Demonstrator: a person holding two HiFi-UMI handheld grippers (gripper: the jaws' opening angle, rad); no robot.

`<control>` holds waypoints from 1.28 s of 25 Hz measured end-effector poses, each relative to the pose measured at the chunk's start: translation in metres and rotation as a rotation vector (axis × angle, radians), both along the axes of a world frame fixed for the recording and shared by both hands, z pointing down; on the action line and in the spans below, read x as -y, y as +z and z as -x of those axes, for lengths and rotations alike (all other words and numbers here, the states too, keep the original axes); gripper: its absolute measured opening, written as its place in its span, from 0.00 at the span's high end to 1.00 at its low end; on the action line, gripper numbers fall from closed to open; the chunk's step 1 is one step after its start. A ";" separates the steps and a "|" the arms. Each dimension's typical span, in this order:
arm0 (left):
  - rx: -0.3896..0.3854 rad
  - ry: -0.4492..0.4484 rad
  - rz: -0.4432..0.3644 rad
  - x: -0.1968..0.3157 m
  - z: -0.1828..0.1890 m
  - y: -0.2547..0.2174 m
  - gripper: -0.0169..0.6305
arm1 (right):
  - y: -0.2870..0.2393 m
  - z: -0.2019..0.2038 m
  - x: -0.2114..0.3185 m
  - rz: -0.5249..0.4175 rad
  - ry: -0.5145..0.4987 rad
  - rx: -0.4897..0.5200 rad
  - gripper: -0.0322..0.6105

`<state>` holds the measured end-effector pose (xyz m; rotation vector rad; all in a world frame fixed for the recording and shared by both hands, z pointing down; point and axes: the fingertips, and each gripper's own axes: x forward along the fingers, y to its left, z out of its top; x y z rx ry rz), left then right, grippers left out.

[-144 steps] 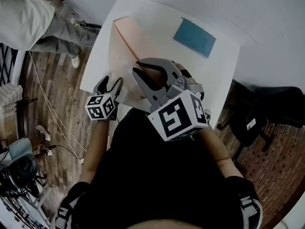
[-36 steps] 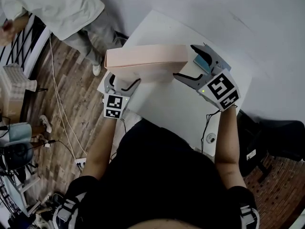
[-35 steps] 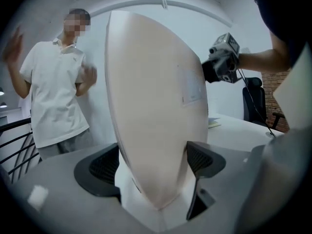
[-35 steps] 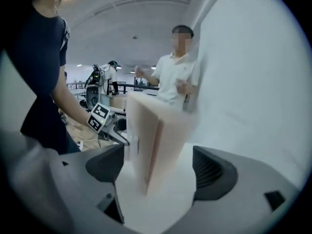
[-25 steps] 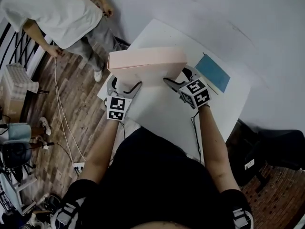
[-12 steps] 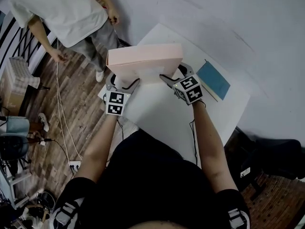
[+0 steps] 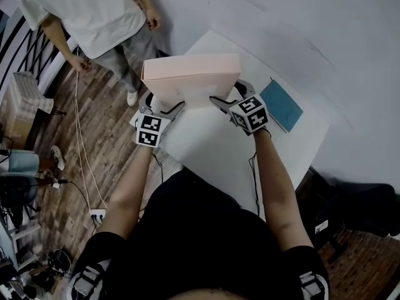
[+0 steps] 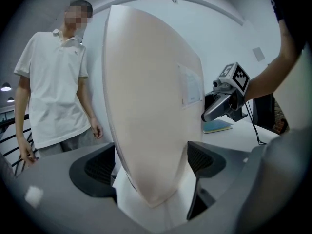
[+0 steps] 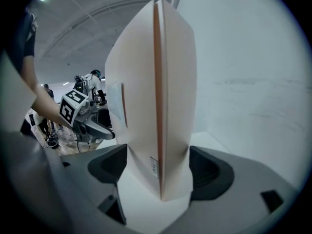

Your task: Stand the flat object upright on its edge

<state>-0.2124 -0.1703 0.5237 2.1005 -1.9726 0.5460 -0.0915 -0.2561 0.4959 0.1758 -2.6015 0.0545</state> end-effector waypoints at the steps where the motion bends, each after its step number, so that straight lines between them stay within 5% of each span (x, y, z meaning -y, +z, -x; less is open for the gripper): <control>1: -0.007 0.007 -0.001 -0.001 0.000 -0.001 0.28 | -0.002 0.000 0.000 0.003 0.002 0.013 0.38; 10: -0.045 0.051 -0.052 -0.004 0.000 -0.021 0.25 | -0.016 -0.004 0.003 -0.017 -0.008 0.063 0.36; 16: -0.102 0.019 -0.163 -0.011 0.007 -0.067 0.25 | -0.051 -0.005 0.005 -0.053 0.006 0.144 0.36; 25: -0.059 0.050 -0.307 -0.008 0.009 -0.143 0.25 | -0.111 -0.005 0.005 -0.132 0.011 0.251 0.35; 32: 0.009 0.056 -0.332 -0.008 0.005 -0.177 0.25 | -0.149 -0.007 0.003 -0.192 0.007 0.307 0.35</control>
